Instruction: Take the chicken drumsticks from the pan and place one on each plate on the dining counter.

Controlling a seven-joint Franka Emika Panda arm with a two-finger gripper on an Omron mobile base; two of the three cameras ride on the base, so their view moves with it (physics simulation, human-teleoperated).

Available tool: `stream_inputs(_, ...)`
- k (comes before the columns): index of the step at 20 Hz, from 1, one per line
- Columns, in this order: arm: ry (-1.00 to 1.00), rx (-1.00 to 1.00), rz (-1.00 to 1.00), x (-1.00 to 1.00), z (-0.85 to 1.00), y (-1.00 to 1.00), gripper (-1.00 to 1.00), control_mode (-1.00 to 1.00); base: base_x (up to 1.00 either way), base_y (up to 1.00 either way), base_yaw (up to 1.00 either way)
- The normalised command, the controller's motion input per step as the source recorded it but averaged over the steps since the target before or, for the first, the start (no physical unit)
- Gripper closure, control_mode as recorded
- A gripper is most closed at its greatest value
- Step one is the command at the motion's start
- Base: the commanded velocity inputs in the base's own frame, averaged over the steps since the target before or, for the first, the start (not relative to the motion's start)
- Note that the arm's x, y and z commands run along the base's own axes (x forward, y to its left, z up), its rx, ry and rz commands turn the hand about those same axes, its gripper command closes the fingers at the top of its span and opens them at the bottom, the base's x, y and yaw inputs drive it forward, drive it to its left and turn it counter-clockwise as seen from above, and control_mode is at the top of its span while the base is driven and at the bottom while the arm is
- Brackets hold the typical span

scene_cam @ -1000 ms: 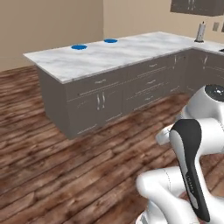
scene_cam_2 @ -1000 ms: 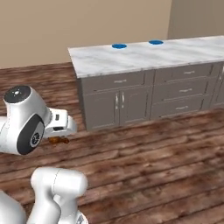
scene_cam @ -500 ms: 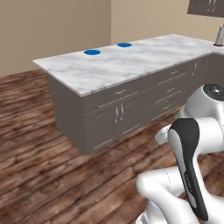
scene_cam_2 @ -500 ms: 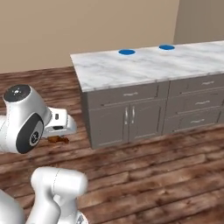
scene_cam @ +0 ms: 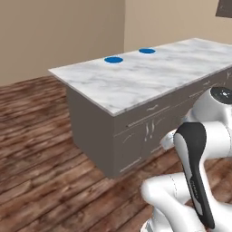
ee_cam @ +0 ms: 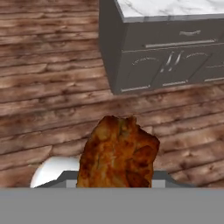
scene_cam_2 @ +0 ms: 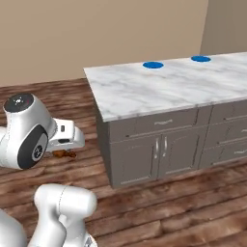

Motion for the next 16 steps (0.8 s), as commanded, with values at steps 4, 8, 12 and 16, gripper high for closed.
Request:
stream_inputs(4,0.0,0.0,0.0,0.0,0.0,0.0,1.0,1.0,0.87,0.92,-0.02)
stream_inputs(8,0.0,0.0,0.0,0.0,0.0,0.0,1.0,1.0,0.84,0.95,-0.01)
stream_inputs(12,0.0,0.0,0.0,0.0,0.0,0.0,1.0,1.0,0.79,0.98,-0.02)
stream_inputs(16,0.0,0.0,0.0,0.0,0.0,0.0,1.0,1.0,0.59,1.0,0.0)
